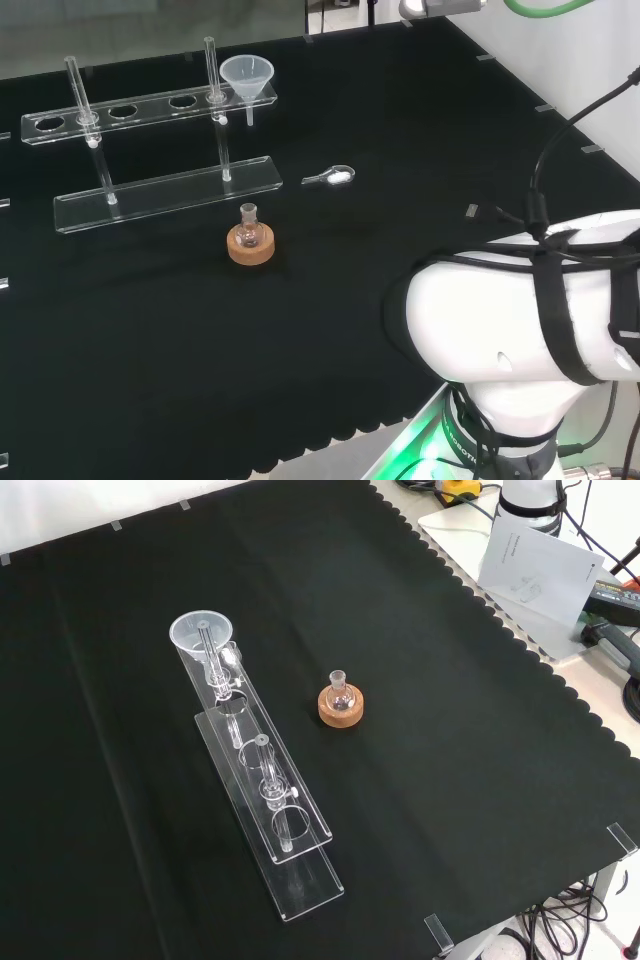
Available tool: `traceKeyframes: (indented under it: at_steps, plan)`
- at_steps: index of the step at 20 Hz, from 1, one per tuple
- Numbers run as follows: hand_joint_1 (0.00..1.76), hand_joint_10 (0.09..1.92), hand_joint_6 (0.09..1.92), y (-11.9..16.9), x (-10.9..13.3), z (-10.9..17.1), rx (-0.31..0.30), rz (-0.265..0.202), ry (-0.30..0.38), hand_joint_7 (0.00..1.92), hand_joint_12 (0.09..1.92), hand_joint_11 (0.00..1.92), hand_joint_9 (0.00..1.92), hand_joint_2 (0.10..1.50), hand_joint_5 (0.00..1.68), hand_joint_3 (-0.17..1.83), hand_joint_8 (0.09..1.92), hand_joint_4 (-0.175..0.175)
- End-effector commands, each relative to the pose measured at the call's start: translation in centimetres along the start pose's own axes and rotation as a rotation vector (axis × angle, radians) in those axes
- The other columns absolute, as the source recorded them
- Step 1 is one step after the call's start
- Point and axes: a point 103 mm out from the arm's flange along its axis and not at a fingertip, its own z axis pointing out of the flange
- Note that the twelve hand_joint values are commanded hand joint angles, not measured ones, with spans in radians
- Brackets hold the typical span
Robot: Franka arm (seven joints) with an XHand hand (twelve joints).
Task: Pick up the funnel from the transparent funnel stand.
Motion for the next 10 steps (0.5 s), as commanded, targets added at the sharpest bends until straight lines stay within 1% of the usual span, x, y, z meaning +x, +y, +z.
traceKeyframes:
  at_steps: [1, 3, 10]
  plan:
    - [0.0, 0.6, 0.15, -0.01, -0.05, -0.06, -0.01, 0.0, -0.004, 0.0, 1.31, 0.02, 0.12, 1.05, 0.08, 0.61, 0.32, 0.065]
    - [0.0, 0.59, 0.09, -0.04, -0.08, -0.14, -0.012, 0.002, -0.004, 0.0, 1.35, 0.01, 0.11, 1.09, 0.1, 0.54, 0.3, 0.065]
    - [0.0, 0.59, 0.09, 0.24, -0.07, 0.46, -0.004, 0.016, -0.004, 0.0, 1.36, 0.0, 0.11, 1.12, 0.13, 0.48, 0.29, 0.065]
